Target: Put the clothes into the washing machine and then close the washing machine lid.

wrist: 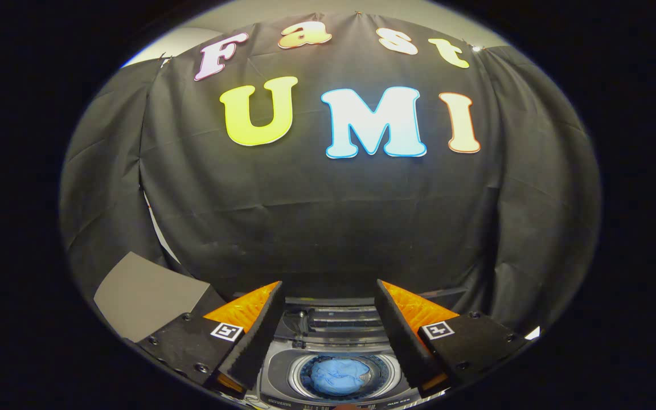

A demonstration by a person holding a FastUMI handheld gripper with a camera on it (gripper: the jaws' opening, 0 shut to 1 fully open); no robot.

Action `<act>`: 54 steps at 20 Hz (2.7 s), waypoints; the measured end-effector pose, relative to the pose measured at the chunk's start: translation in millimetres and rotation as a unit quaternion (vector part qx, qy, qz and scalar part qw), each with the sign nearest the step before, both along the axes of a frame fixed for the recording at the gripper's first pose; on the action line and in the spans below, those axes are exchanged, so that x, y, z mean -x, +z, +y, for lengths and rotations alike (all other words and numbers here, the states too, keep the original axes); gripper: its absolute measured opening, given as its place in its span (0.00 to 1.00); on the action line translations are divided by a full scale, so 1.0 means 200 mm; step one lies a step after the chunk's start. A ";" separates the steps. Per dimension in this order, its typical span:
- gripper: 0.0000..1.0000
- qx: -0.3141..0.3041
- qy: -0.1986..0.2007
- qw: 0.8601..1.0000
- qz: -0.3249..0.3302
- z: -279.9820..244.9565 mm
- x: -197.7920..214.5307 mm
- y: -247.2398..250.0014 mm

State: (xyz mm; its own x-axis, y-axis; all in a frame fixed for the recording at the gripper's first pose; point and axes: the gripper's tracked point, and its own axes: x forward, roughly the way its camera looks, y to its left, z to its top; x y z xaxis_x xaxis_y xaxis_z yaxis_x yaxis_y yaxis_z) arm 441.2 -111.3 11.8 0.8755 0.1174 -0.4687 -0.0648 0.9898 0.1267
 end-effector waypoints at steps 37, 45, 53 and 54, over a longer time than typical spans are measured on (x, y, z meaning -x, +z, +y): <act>0.99 0.017 0.014 0.994 0.106 0.05 -0.43 -0.58; 0.98 0.014 0.011 0.998 0.068 0.05 -0.44 -0.57; 0.98 0.005 0.010 0.999 0.038 0.05 -0.44 -0.57; 0.98 0.013 0.002 0.999 0.040 0.04 -0.44 -0.59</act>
